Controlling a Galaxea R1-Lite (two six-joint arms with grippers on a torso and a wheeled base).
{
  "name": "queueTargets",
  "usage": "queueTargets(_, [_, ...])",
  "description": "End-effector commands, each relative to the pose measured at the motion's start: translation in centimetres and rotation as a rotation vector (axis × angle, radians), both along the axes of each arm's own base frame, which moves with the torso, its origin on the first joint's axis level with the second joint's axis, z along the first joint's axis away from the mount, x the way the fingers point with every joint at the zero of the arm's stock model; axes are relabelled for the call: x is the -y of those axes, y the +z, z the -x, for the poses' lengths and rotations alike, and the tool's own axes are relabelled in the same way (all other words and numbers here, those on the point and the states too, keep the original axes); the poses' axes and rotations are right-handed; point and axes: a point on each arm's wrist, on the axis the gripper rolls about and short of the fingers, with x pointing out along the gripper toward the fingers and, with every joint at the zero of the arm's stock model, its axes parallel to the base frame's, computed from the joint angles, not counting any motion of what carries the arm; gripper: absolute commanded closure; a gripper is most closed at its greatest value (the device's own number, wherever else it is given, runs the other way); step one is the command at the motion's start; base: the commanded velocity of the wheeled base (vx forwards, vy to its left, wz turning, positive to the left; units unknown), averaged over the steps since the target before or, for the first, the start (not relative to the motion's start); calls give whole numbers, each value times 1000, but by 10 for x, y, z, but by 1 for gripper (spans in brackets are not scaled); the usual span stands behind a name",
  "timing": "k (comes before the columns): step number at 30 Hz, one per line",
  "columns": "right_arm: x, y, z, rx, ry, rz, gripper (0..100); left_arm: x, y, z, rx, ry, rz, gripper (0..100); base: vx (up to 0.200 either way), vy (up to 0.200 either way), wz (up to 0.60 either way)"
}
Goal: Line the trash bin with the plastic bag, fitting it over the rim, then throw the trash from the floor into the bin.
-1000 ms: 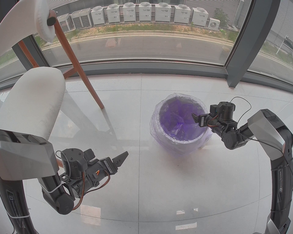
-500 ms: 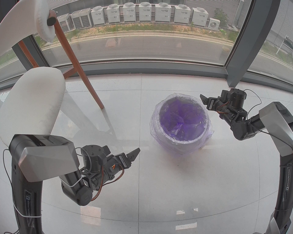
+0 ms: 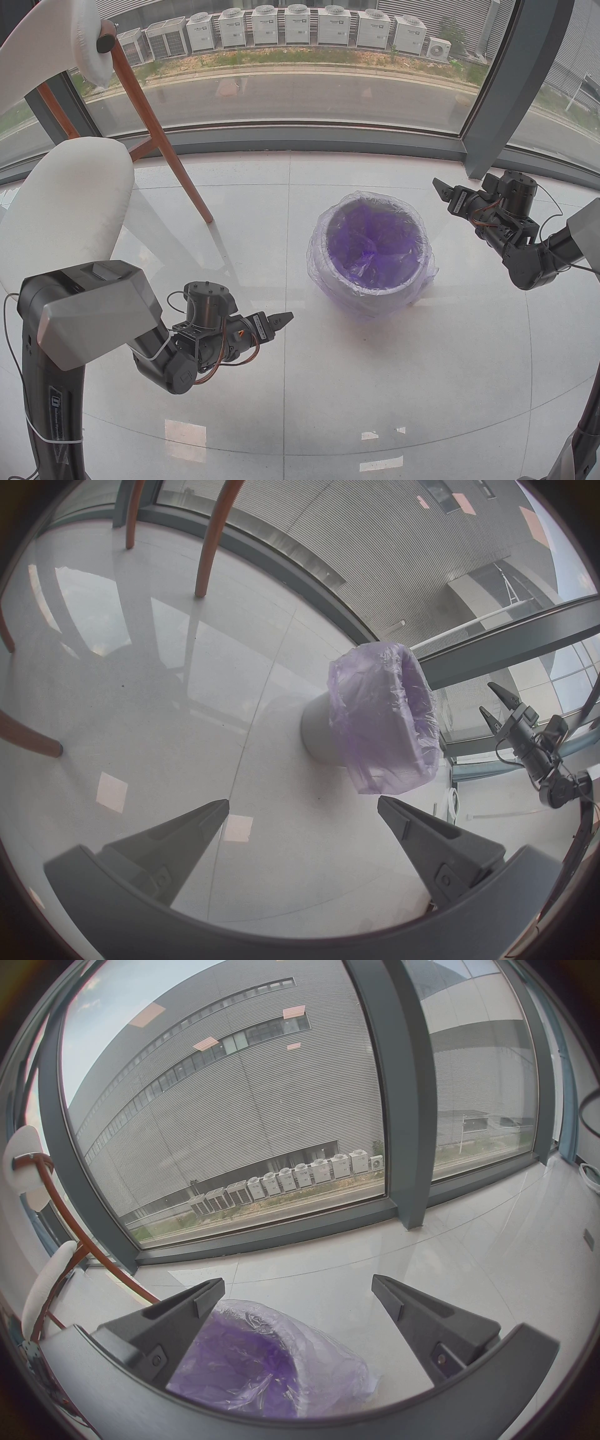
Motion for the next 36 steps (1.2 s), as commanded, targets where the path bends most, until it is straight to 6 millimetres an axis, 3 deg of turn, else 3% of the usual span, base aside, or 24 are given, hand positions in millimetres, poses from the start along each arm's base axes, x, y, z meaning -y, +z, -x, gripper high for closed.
queueTargets(1, [3,3,17,3,-1,-5,0,3,29,-2,49,-26,34,0,0,0,0])
queueTargets(7, [6,5,20,3,-8,-5,0,17,15,-6,43,5,1,0,0,0,0])
queueTargets(16, [6,1,21,-11,-8,-3,0,15,12,-10,45,24,-12,0,0,0,0])
queueTargets(26, [6,-2,23,-10,-6,-3,0,10,4,-11,34,-50,-21,0,200,0,0])
queueTargets(32, [6,-6,25,-23,-6,-1,0,25,-12,-5,29,15,-84,0,67,0,0])
queueTargets(33, [6,-8,25,-25,-6,-1,0,32,-27,-5,15,34,-112,0,0,0,0])
queueTargets(36, [6,-9,25,-25,-6,-1,0,39,-41,-5,11,28,-120,0,0,0,0])
